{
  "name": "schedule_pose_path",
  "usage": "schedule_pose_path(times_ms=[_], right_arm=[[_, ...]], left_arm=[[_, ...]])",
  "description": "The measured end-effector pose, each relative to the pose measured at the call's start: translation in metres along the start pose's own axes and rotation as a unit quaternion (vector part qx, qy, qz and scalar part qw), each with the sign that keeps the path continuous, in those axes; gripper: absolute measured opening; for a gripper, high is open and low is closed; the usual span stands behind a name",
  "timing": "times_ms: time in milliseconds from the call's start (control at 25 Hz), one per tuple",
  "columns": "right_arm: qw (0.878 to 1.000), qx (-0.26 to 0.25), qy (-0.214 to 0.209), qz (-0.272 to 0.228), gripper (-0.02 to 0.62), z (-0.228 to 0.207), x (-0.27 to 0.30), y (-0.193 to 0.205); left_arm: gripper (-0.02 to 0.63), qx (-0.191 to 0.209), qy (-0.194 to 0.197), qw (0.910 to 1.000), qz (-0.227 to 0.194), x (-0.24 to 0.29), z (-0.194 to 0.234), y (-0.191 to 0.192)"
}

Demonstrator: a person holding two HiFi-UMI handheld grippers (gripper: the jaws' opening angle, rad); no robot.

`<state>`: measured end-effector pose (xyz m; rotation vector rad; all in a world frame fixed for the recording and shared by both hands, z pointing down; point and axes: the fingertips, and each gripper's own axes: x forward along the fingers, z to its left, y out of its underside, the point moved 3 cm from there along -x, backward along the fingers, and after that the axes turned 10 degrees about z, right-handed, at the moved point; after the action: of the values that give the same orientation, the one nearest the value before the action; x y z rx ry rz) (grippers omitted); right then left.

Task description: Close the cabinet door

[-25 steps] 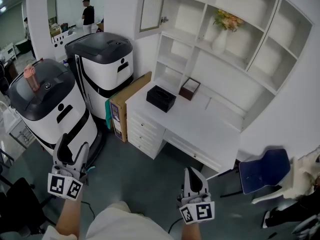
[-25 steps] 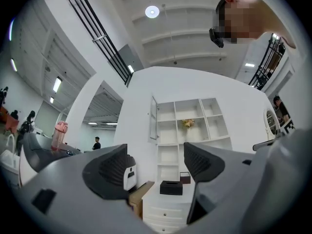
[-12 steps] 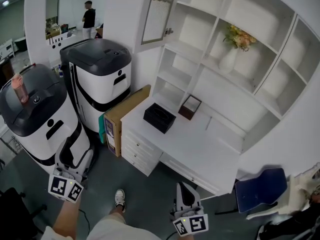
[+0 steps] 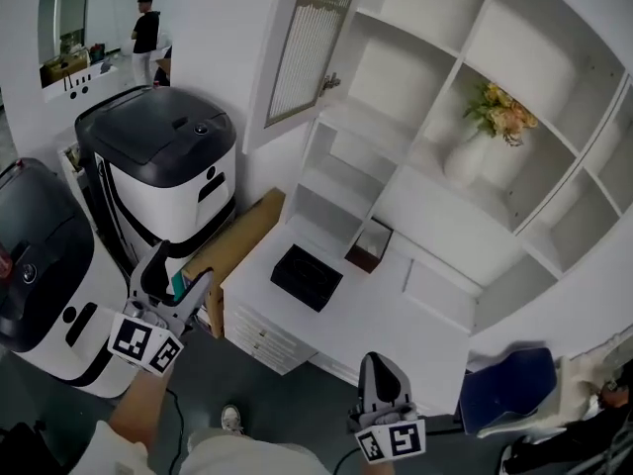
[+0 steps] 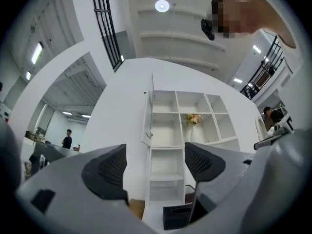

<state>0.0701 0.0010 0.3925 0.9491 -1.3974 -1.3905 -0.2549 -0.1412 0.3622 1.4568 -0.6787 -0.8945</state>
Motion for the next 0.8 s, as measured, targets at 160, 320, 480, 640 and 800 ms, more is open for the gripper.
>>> schedule_pose_path(times_ms=[160,320,480,640,800], right_arm=[[1.0,0.011,0.017,0.0,-0.002,-0.021,0.025,-0.007],[0.999,0.028,0.027,-0.001,-0.002,-0.055,0.044,0.001],[1.0,0.025,0.005,-0.017,-0.002,-0.09,0.07,0.001],[0.999,-0.013,-0.016,-0.038,-0.002,-0.134,0.094,-0.012],[0.999,-0.008,-0.014,-0.052,-0.002,-0.167,0.106,-0.013]], left_arm=[[0.357,0.011,0.024,0.9995,-0.019,0.076,0.02,-0.022],[0.357,0.016,0.035,0.9987,-0.034,0.146,0.033,-0.039],[0.356,0.033,0.023,0.998,-0.049,0.208,0.047,-0.06],[0.356,-0.025,0.036,0.998,-0.045,0.251,0.059,-0.072],[0.351,-0.026,0.03,0.9981,-0.046,0.269,0.063,-0.075]])
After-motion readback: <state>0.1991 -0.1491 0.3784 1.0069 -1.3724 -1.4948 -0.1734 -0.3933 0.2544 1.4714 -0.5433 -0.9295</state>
